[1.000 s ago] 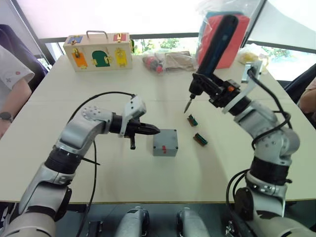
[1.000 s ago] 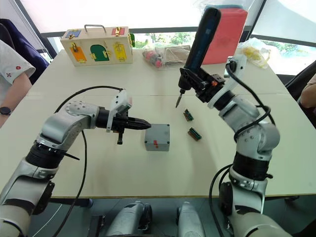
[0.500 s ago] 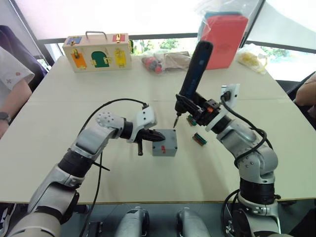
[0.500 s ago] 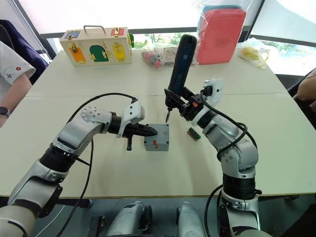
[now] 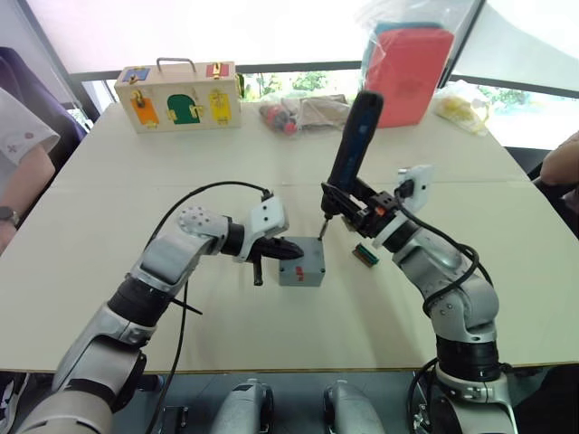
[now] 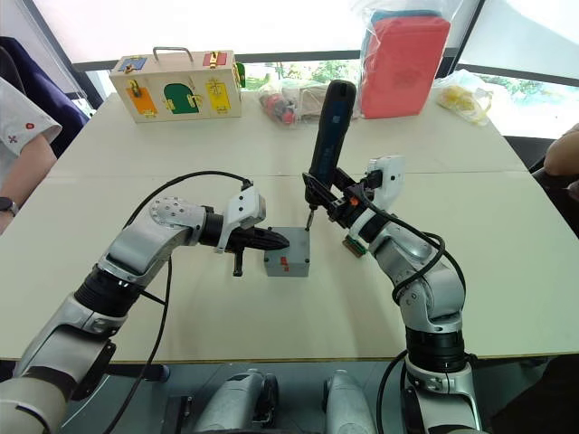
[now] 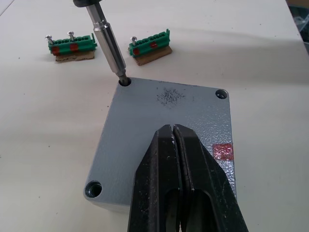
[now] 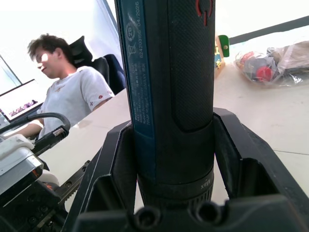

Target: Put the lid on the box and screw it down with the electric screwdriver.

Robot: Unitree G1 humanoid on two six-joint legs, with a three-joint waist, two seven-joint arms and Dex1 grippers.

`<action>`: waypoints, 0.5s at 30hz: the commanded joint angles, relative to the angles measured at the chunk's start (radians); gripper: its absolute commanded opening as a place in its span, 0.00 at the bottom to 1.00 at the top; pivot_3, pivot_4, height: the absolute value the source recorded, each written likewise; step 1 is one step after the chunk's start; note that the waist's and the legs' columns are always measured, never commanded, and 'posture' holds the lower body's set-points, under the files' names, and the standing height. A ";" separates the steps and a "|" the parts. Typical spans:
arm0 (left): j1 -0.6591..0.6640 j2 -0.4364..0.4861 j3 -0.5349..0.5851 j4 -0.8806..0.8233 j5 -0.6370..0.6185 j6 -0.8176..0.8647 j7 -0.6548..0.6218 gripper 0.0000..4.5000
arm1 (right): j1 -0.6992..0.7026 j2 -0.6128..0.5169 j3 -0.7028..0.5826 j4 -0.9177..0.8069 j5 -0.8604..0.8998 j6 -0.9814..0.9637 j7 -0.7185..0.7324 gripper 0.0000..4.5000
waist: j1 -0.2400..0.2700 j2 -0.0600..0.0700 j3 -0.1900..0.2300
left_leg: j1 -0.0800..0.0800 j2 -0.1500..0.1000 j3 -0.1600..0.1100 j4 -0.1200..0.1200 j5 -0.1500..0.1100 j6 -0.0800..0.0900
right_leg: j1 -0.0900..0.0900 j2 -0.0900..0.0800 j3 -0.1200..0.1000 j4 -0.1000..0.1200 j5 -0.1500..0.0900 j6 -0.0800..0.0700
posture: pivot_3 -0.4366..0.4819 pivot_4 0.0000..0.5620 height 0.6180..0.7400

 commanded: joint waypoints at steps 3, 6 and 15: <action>0.019 0.002 -0.006 -0.001 0.014 0.020 -0.001 0.00 | 0.058 -0.023 0.066 -0.022 -0.052 -0.062 0.034 0.40 | 0.000 -0.001 -0.001 | 0.001 0.000 0.000 0.000 0.000 0.000 | 0.001 0.000 0.000 0.000 0.000 0.000 | 0.48 0.27 1.00; 0.023 0.000 -0.006 -0.001 0.014 0.020 0.000 0.00 | 0.106 -0.030 0.121 -0.007 -0.103 -0.062 0.018 0.40 | -0.001 -0.002 -0.002 | 0.006 0.000 0.000 0.000 0.000 0.000 | 0.006 0.000 0.000 0.000 0.000 0.000 | 0.48 0.27 1.00; 0.030 -0.009 -0.003 0.001 0.015 0.024 0.003 0.00 | 0.133 -0.011 0.141 0.026 -0.140 -0.047 -0.037 0.40 | -0.001 -0.004 -0.004 | 0.031 0.001 -0.001 -0.005 -0.005 0.007 | 0.032 -0.001 0.001 -0.012 -0.004 0.002 | 0.48 0.27 1.00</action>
